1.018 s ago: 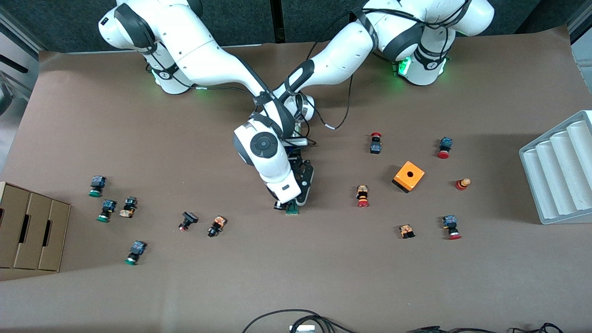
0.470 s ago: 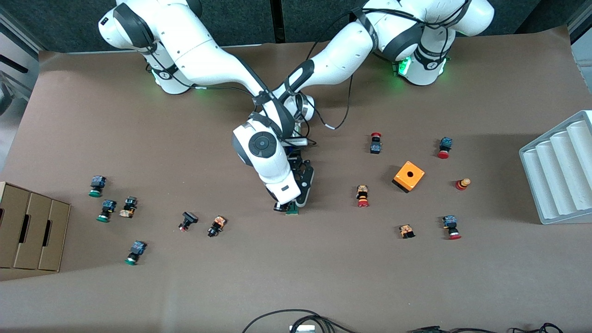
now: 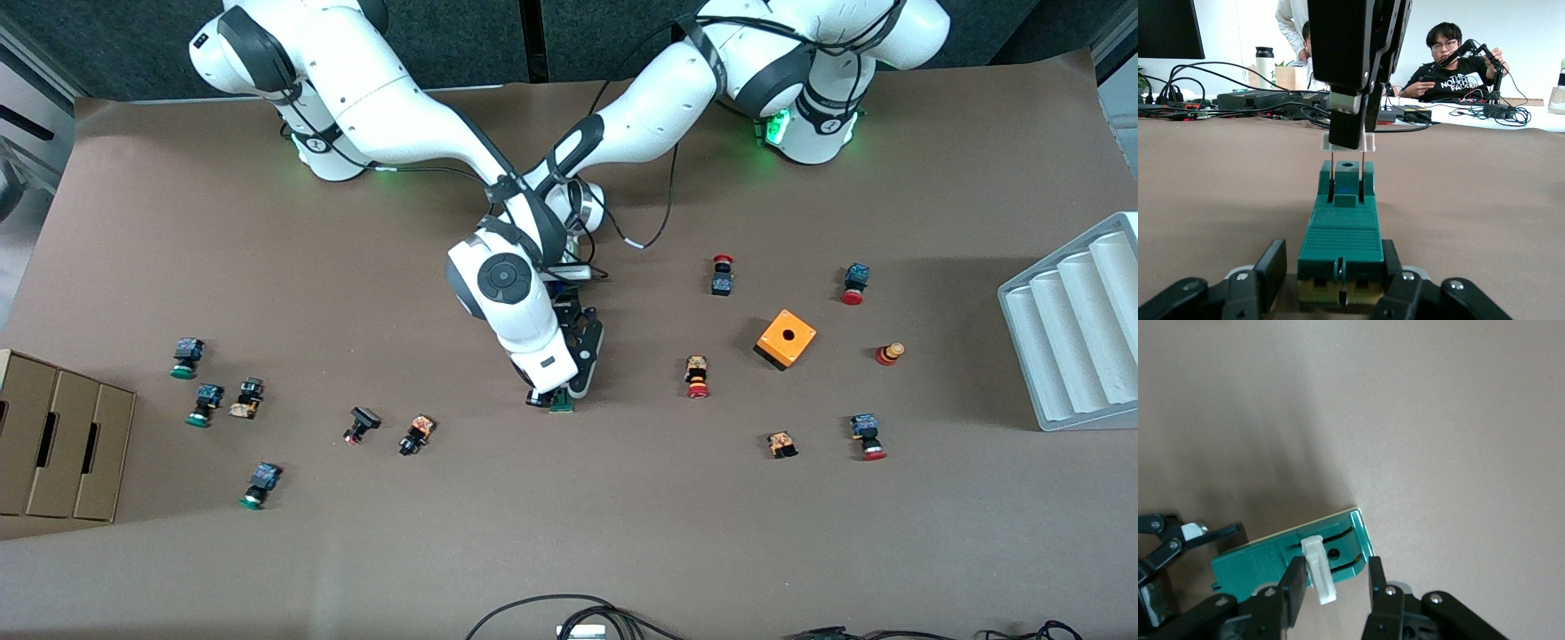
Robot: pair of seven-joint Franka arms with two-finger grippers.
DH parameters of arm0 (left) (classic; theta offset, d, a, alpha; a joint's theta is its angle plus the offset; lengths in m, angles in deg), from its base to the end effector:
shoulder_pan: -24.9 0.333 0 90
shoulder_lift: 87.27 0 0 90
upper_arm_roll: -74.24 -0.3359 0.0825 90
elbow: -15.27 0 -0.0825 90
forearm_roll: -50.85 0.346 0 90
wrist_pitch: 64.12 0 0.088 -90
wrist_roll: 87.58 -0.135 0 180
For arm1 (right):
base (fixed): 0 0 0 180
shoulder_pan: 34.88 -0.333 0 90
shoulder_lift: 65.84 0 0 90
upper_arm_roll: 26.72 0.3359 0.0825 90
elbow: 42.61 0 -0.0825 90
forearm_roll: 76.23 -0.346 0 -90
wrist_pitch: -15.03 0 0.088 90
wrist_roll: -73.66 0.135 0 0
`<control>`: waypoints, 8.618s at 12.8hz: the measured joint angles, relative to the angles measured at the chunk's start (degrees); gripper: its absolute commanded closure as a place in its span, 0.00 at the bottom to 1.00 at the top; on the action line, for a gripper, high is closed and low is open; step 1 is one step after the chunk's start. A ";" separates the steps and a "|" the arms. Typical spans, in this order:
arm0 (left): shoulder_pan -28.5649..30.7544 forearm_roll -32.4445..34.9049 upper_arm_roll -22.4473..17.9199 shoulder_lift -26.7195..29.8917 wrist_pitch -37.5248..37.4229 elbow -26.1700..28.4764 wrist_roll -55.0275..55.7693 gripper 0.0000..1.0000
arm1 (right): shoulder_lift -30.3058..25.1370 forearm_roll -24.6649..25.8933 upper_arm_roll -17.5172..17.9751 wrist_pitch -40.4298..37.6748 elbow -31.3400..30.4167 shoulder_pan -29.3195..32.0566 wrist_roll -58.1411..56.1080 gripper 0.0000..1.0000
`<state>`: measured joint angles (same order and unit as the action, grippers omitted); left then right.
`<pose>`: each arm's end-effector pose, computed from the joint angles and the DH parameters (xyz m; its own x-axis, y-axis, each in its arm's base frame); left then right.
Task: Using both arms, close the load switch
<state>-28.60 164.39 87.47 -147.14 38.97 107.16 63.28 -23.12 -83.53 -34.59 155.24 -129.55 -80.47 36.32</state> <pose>0.3759 -0.5517 0.0755 0.1846 0.0496 0.9816 0.0514 -0.9978 0.0407 0.5558 0.4564 0.2535 0.2891 0.9446 0.1554 0.9450 -0.3076 0.1115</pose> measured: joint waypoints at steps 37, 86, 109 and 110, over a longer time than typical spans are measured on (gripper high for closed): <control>-0.20 0.01 -0.17 -0.02 -0.12 0.00 0.00 0.35 | 4.66 0.06 -0.75 3.43 4.34 0.33 0.00 0.55; -0.23 0.02 -0.20 -0.02 -0.15 0.00 0.00 0.36 | -8.45 0.06 -1.03 -12.06 5.27 2.95 -0.10 0.00; 0.58 -3.35 0.22 0.99 4.02 -1.05 -4.90 0.00 | -27.13 -1.06 -5.21 -43.27 5.56 23.27 31.50 0.00; 0.70 -7.45 0.27 2.38 6.23 -1.54 -8.85 0.00 | -27.51 -1.06 -5.27 -44.28 5.56 25.27 31.48 0.00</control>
<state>-27.90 156.93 87.74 -144.76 45.20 105.62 54.43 -50.63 -84.59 -39.86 110.96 -123.99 -55.19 67.80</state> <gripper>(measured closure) 0.000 0.000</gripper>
